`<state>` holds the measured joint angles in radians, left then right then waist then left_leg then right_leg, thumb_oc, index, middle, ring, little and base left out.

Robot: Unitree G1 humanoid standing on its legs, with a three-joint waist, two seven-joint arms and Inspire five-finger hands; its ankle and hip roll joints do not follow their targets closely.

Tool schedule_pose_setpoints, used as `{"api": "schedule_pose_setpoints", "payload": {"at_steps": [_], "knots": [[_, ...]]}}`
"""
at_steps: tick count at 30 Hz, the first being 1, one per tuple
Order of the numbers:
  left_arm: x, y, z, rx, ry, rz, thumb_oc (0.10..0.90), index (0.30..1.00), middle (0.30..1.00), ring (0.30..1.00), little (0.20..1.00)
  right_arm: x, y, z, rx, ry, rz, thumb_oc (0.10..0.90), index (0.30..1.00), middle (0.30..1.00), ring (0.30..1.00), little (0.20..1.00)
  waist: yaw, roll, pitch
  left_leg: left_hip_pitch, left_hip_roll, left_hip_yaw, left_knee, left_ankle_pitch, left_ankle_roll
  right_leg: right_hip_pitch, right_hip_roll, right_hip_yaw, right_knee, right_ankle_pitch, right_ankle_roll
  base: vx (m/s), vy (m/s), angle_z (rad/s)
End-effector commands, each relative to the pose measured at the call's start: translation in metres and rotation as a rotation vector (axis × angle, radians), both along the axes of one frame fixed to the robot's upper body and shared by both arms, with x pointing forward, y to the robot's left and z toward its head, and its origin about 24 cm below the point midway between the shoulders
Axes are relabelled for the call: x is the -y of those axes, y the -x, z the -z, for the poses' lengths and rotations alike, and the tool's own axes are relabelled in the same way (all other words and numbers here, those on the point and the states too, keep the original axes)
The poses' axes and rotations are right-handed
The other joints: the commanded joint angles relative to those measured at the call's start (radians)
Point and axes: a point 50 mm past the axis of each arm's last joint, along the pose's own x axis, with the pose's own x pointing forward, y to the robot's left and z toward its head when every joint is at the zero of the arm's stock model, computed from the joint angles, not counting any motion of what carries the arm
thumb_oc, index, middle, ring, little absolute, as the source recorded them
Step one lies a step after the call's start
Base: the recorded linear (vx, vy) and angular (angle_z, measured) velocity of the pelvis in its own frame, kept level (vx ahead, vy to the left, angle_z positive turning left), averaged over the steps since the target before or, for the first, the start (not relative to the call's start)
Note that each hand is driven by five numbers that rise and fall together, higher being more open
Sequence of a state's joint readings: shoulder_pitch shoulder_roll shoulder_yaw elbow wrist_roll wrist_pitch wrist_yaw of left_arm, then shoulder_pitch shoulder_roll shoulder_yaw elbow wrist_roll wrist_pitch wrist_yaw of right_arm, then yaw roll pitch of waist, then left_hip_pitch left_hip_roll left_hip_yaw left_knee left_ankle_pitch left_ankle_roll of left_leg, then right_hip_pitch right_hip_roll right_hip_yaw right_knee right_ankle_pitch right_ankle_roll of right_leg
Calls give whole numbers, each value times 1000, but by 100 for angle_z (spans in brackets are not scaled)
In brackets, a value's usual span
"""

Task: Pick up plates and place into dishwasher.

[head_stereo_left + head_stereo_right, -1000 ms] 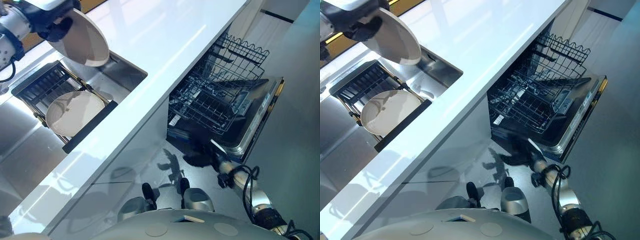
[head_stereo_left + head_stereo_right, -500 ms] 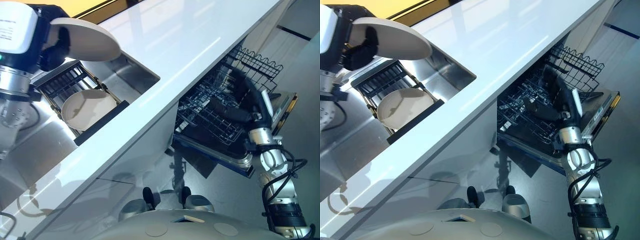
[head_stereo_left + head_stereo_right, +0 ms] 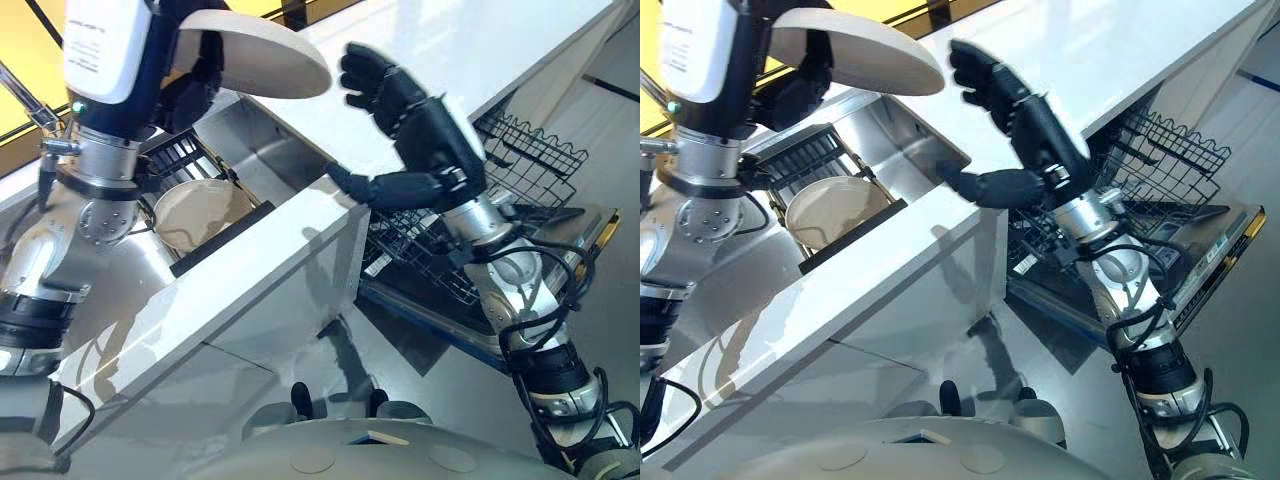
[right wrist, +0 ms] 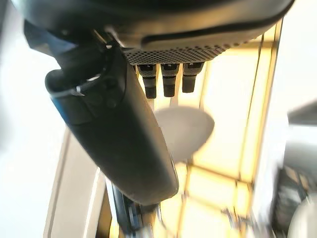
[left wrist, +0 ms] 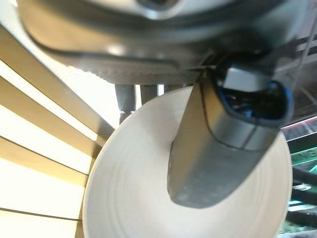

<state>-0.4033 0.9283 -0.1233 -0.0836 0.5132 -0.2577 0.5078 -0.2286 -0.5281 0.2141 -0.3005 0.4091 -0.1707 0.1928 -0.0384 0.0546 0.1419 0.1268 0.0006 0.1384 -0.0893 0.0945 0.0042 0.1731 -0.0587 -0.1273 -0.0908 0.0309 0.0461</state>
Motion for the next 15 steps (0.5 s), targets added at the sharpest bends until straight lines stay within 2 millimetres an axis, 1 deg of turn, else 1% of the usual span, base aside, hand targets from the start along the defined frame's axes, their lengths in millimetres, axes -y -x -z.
{"api": "schedule_pose_setpoints", "payload": {"at_steps": [1, 4, 8, 11, 15], "knots": [[13, 1, -52, 245, 89, 77, 100, 300, 300, 300, 200, -16, 7, -56, 279, -79, -93, 800, 900, 900, 900, 900, 7, -30, -94, 39, -36, -1, 31, -153, 6, -49, 59, -30, 118, -120, -4, 0, 0, 0], [23, 0, -48, 229, 105, 127, 100, 300, 300, 300, 200, -24, 8, -61, 305, -97, -104, 800, 900, 900, 900, 900, 9, -30, -95, 40, -37, -3, 30, -153, 6, -46, 59, -30, 115, -118, -4, 0, 0, 0], [41, -3, -36, 171, 116, 203, 100, 300, 300, 300, 200, -31, 11, -68, 357, -143, -74, 800, 900, 900, 900, 900, 12, -31, -94, 42, -40, -6, 30, -155, 8, -41, 60, -29, 111, -117, -4, 0, 0, 0], [53, -2, -27, 124, 114, 249, 100, 300, 300, 300, 200, -32, 12, -70, 372, -177, -48, 800, 900, 900, 900, 900, 15, -31, -93, 43, -41, -10, 29, -156, 9, -40, 60, -29, 109, -116, -2, 0, 0, 0], [63, 0, -9, 54, 113, 293, 100, 300, 300, 300, 200, -30, 12, -66, 380, -185, 1, 800, 900, 900, 900, 900, 17, -34, -93, 45, -42, -11, 26, -156, 11, -37, 60, -28, 102, -111, 0, 0, 0, 0]]}}
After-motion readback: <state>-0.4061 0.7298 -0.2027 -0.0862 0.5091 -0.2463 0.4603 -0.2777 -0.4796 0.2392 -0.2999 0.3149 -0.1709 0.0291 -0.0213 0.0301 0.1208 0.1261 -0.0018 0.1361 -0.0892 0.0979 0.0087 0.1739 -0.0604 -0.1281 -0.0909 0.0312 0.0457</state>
